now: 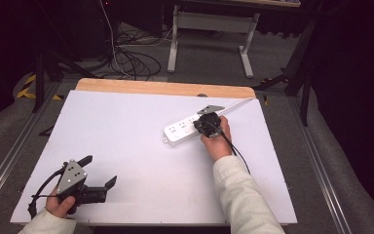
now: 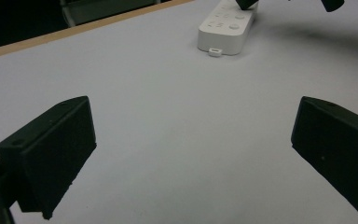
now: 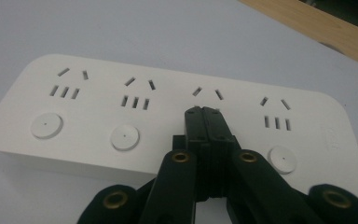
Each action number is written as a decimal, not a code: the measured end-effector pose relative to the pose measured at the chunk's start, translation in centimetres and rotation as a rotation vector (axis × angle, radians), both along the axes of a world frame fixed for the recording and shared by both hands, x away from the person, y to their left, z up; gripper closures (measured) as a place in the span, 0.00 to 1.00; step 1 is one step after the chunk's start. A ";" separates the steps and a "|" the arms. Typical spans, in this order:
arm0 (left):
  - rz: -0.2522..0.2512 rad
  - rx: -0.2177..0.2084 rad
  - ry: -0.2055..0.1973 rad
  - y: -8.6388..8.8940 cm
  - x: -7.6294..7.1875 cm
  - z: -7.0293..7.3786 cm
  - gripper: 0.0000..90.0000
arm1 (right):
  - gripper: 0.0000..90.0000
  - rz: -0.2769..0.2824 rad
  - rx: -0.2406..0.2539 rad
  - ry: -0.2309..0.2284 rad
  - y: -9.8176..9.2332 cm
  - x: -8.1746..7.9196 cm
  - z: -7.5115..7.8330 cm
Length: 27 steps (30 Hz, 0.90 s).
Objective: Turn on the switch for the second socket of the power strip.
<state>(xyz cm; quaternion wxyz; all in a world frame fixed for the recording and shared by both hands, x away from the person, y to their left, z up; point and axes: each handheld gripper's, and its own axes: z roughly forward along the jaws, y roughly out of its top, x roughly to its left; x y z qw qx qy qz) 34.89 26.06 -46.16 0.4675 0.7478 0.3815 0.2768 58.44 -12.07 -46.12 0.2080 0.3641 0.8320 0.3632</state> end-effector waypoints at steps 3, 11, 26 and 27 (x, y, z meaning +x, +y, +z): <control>0.000 0.001 0.002 0.0 0.0 0.0 0.00 | 0.97 -0.002 0.050 0.016 -0.5 0.2 0.0; 0.005 0.002 0.003 -0.1 0.0 0.0 0.00 | 0.91 -0.003 0.086 -0.028 -1.2 -0.4 1.6; 0.004 0.006 0.005 -0.1 0.1 0.0 0.00 | 0.73 0.012 0.134 -0.078 -1.7 -2.0 3.9; 0.003 0.006 0.005 -0.1 0.1 0.0 0.00 | 0.72 0.018 0.131 -0.078 -1.6 -2.0 4.0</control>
